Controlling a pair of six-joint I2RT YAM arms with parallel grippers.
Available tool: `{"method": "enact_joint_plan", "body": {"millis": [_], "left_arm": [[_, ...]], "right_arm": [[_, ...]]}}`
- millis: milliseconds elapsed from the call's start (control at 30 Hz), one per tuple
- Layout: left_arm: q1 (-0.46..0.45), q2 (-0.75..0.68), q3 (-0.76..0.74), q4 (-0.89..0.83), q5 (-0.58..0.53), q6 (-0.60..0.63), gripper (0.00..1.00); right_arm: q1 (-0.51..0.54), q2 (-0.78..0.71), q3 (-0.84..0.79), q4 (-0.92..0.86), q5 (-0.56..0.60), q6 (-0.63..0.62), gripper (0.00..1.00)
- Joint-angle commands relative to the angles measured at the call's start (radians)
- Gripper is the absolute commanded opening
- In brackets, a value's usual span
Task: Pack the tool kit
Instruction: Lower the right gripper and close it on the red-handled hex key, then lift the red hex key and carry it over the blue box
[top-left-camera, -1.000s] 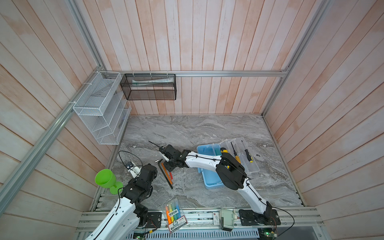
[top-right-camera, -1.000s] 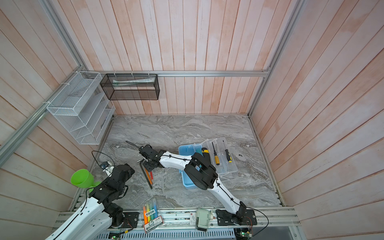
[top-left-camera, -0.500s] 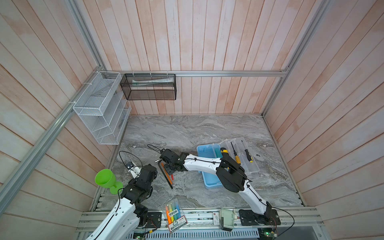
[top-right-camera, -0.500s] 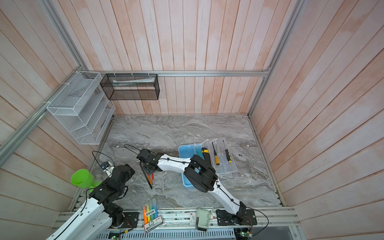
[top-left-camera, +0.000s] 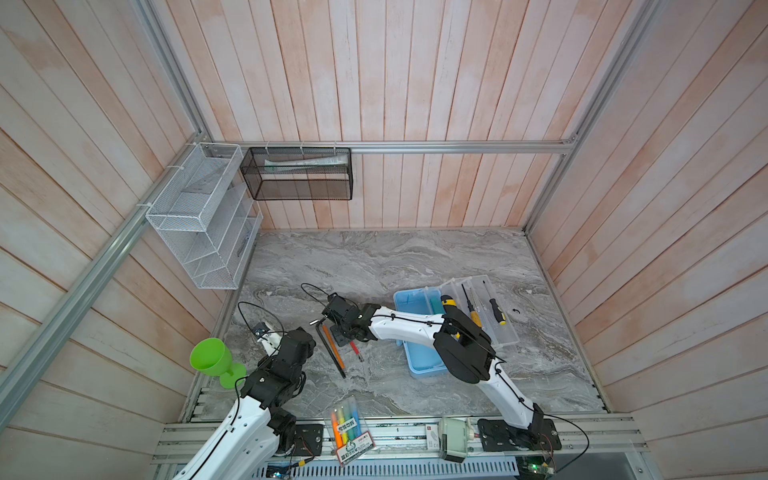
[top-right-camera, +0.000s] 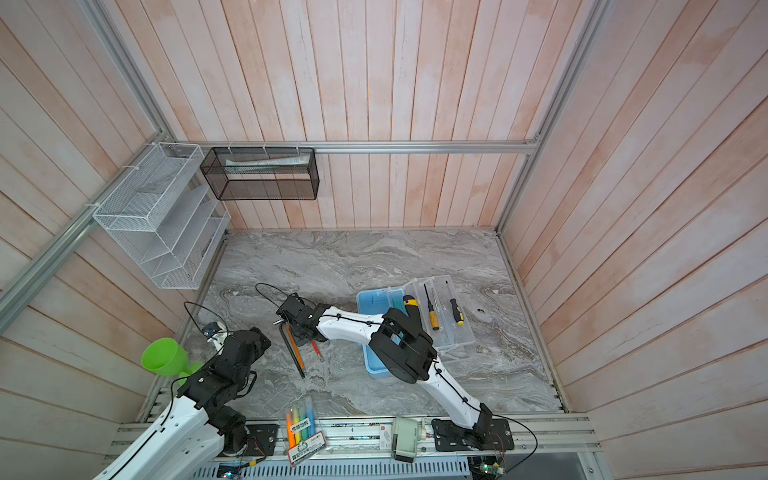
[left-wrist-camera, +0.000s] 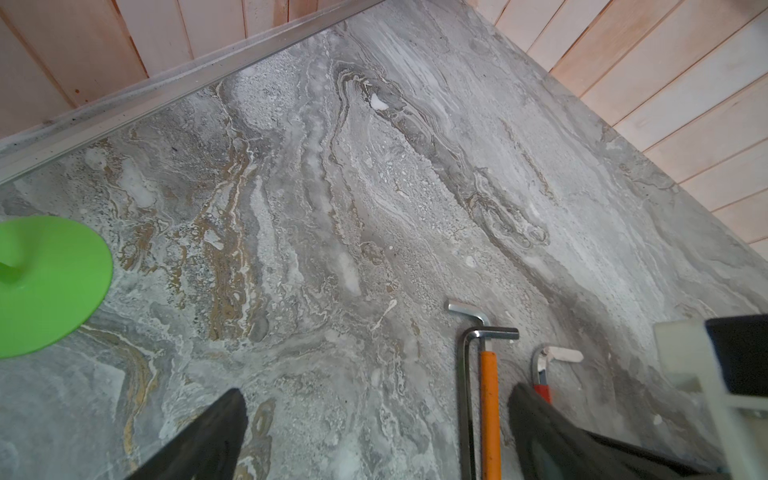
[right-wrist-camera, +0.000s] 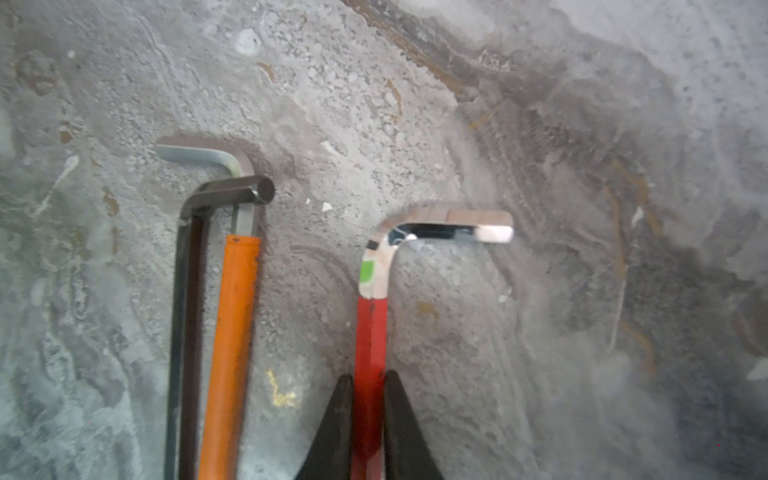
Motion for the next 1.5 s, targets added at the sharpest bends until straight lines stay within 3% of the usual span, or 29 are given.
{"method": "enact_joint_plan", "body": {"millis": [0,300,1000,1467], "left_arm": [[0.006,-0.007,-0.014,0.012,0.007,0.019,1.00],[0.006,-0.033,-0.027,0.037,0.029,0.049,1.00],[0.006,-0.027,-0.029,0.053,0.040,0.063,1.00],[0.006,-0.015,-0.031,0.073,0.055,0.082,1.00]], "right_arm": [[-0.019,-0.009,-0.068,-0.063,0.018,0.021,0.11],[-0.041,-0.118,-0.167,0.051,0.024,-0.008,0.00],[-0.051,-0.385,-0.252,0.023,0.158,-0.016,0.00],[-0.115,-0.706,-0.546,0.001,0.282,0.047,0.00]]}}
